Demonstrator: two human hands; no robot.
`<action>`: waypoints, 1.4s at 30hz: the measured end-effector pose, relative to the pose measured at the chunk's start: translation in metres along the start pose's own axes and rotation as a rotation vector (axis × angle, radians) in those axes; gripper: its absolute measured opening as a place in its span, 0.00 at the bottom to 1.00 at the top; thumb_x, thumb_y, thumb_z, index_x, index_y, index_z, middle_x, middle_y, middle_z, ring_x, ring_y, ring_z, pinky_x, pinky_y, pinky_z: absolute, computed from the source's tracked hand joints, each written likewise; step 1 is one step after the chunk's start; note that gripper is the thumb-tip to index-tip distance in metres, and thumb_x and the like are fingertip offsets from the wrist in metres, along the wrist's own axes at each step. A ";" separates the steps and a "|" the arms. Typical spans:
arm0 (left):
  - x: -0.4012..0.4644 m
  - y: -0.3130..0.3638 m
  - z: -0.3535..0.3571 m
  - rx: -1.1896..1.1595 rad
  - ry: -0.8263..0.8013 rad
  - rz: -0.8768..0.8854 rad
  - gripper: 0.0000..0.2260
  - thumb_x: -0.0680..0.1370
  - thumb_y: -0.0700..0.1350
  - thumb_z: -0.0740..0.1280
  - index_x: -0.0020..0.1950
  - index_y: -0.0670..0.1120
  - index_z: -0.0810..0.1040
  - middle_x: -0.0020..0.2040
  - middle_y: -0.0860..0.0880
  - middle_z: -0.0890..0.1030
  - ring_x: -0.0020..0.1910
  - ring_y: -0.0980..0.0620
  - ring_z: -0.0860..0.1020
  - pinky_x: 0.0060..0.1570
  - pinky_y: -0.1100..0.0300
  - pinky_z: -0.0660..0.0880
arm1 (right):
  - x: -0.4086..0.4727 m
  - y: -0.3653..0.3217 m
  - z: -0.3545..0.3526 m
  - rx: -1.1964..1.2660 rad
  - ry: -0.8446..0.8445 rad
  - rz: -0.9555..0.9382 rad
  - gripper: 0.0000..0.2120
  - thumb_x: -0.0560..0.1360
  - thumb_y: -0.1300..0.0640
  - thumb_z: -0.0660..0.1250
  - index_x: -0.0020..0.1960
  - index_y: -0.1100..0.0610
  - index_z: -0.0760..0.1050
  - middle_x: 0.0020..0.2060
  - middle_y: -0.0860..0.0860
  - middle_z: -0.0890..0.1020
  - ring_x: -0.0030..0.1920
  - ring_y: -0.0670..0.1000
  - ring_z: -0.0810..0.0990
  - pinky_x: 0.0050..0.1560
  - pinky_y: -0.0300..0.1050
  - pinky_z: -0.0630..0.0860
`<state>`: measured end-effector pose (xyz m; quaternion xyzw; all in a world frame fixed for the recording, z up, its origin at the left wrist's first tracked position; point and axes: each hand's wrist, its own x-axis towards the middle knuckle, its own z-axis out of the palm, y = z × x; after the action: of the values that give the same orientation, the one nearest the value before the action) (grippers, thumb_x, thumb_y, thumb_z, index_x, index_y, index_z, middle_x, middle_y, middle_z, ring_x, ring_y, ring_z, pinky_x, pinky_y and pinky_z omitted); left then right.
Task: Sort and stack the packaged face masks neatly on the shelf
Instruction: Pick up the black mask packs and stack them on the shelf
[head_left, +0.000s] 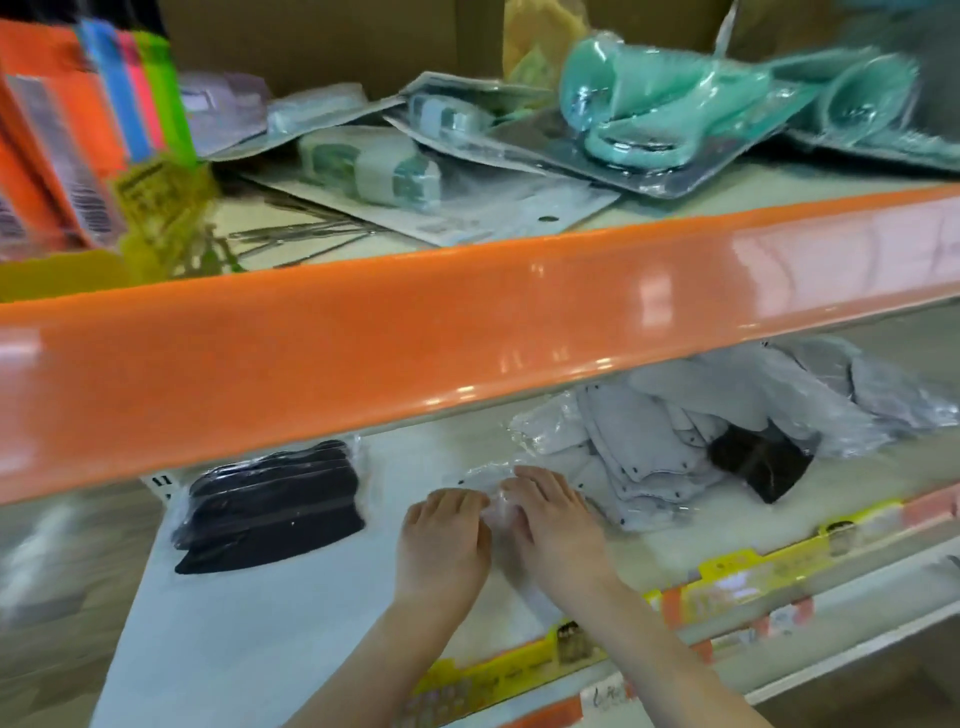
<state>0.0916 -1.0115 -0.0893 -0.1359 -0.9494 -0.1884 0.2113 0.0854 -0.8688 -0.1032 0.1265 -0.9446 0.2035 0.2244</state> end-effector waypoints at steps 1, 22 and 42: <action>0.004 0.012 0.005 -0.015 -0.006 0.006 0.10 0.65 0.43 0.61 0.38 0.52 0.81 0.36 0.56 0.81 0.38 0.54 0.81 0.36 0.61 0.76 | 0.000 0.010 -0.006 -0.002 0.015 0.004 0.13 0.66 0.57 0.64 0.50 0.52 0.80 0.51 0.48 0.81 0.51 0.51 0.79 0.44 0.45 0.79; 0.040 0.176 0.110 -0.065 -0.103 0.057 0.18 0.69 0.43 0.55 0.53 0.45 0.80 0.53 0.48 0.81 0.54 0.47 0.79 0.49 0.54 0.77 | -0.037 0.206 -0.083 -0.289 0.097 0.279 0.23 0.63 0.62 0.74 0.57 0.66 0.77 0.55 0.62 0.78 0.56 0.62 0.77 0.55 0.55 0.77; 0.032 0.170 0.129 0.003 0.057 0.102 0.14 0.75 0.44 0.58 0.52 0.45 0.81 0.56 0.48 0.80 0.56 0.47 0.78 0.53 0.53 0.75 | -0.047 0.208 -0.098 -0.091 0.103 0.373 0.05 0.69 0.63 0.74 0.43 0.57 0.79 0.34 0.51 0.81 0.36 0.55 0.80 0.30 0.43 0.71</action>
<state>0.0758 -0.8004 -0.1317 -0.1783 -0.9351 -0.1800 0.2477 0.0937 -0.6343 -0.1137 -0.0718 -0.9470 0.2050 0.2365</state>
